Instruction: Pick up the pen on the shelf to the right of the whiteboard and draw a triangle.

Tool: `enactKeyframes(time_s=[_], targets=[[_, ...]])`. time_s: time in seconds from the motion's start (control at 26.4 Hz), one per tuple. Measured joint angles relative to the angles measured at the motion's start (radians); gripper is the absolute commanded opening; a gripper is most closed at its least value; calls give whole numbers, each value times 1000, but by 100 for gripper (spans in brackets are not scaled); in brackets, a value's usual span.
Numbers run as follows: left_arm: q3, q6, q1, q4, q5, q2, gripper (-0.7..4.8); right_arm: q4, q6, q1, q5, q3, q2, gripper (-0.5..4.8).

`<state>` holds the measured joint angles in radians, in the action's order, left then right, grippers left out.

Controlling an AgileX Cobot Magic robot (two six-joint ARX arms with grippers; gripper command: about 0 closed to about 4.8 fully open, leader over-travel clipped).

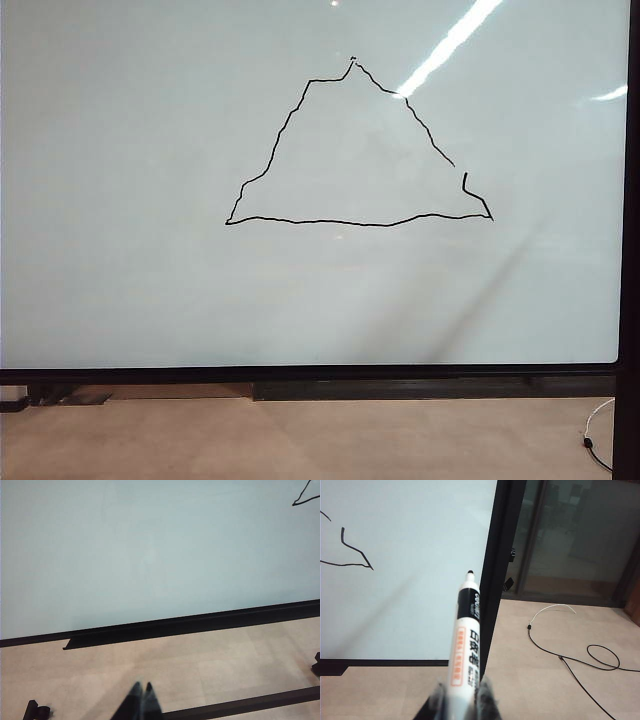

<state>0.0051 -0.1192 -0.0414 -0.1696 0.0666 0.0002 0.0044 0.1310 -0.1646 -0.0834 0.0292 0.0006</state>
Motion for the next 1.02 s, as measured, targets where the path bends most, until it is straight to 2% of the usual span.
enactKeyframes(time_s=[0.23, 0.45, 1.02], targets=[[0, 0, 0, 0, 0, 0, -5, 0, 0, 0, 0, 0, 0, -5], [0, 0, 0, 0, 0, 0, -5, -11, -124, 0, -19, 0, 0, -5], [0, 0, 0, 0, 0, 0, -5, -34, -131, 0, -23, 0, 0, -5]])
